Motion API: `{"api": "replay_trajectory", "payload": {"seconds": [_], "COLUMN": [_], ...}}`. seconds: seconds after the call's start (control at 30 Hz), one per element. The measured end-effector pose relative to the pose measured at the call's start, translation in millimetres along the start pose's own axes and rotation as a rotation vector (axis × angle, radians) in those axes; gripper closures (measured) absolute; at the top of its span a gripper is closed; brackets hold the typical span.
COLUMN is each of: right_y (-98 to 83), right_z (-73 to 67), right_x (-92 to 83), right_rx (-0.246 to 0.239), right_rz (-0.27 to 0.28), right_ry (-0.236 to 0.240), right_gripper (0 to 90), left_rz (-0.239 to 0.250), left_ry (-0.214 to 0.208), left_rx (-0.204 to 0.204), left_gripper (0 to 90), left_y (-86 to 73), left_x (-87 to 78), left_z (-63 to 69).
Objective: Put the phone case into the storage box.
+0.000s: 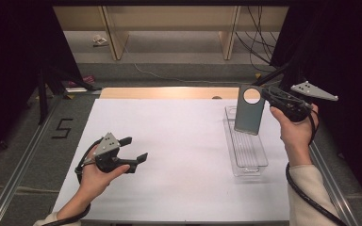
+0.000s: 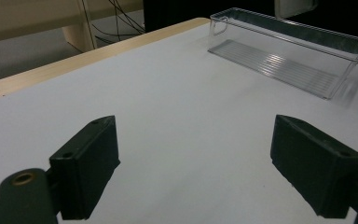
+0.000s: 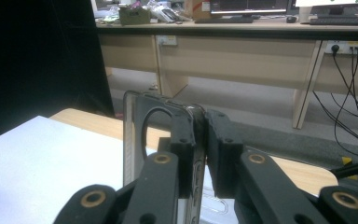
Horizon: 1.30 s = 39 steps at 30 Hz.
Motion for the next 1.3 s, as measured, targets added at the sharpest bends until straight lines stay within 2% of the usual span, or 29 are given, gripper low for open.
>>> {"api": "replay_trajectory", "payload": {"seconds": [1.3], "right_y": [-3.2], "right_z": [5.2], "right_x": [7.6], "right_rx": [-0.020], "right_rz": [-0.016], "right_ry": [-0.010], "right_gripper": [82.2], "left_rz": [-0.003], "left_ry": [0.000], "left_rx": [-0.001], "left_gripper": [14.9], "left_y": [-0.7], "left_x": [0.4], "left_z": [0.0]}}
Point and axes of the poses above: each handheld gripper's, and its own axes: x roughly forward along the jaws, y roughly out of its top, z roughly to its right, the point moved 9 cm from there along x, roughly forward along the jaws, and after that the axes turned 4 degrees about -x, right-handed, at the moved point
